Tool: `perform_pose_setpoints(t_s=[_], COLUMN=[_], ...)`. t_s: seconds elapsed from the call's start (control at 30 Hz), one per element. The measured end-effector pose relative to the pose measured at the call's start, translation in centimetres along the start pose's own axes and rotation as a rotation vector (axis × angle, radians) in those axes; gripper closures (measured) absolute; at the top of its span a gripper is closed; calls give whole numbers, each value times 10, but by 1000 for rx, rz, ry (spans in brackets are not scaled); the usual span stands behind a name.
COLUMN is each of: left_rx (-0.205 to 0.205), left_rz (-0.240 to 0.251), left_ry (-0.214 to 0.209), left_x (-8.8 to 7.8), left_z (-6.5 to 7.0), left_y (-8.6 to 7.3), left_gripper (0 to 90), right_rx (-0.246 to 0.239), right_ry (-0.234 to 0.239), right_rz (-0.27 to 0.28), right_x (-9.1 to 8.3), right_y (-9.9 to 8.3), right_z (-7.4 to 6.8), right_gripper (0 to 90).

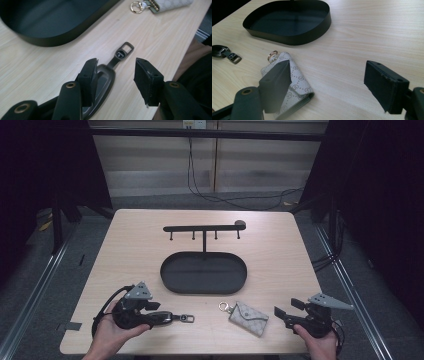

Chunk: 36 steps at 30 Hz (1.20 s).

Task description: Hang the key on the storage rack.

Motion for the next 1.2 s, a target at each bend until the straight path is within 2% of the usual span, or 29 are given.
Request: perform_pose_setpoints(t_s=[0.07,0.1,0.13,0.27,0.33,0.37,0.43,0.5,0.53,0.63,0.73,1.0,1.07,1.13,1.2], left_rx=[20,37,37,66,70,53,37,33,48,60,95,120,139,155,154], left_rz=[-36,-69,-69,-149,-159,-173,-167,-185,-211,-237,-286,-316,-327,-370,-377], left_ry=[-7,-12,-12,-36,-41,-48,-58,-72,-75,-88,-85,-98,-99,-95,-95], left_x=[5,9,9,15,16,17,19,20,23,28,36,46,48,51,52], left_z=[1,2,2,1,0,0,0,0,-1,1,0,-1,0,0,0], left_y=[4,7,7,13,14,16,18,20,22,23,25,32,32,32,33], left_gripper=[538,538,540,556,566,577,578,577,577,585,586,582,586,594,594], right_rx=[0,-2,-2,0,0,-1,0,-3,-4,-2,0,-9,-11,-9,-8], right_ry=[2,3,3,10,10,9,9,13,15,13,14,16,15,13,12], right_rz=[-7,-7,-7,4,4,3,1,-2,-2,1,1,-9,-10,-11,-9], right_x=[0,1,1,0,0,0,0,0,0,0,0,1,1,1,1], right_y=[0,0,0,0,0,0,0,0,0,0,0,-1,-1,-1,-1], right_z=[0,0,0,0,0,0,-1,-1,-2,-1,-1,-2,-2,-2,-2], right_gripper=[215,215,215,214,212,211,209,207,207,205,202,198,198,198,198])
Point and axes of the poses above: each handheld gripper's, and its own axes: x roughly forward along the jaws, y roughly out of its top, z roughly to its right, the point moved 6 cm from there along x, roughly forward along the jaws, and after that the axes turned 14 degrees about -y, right-handed, at the moved point
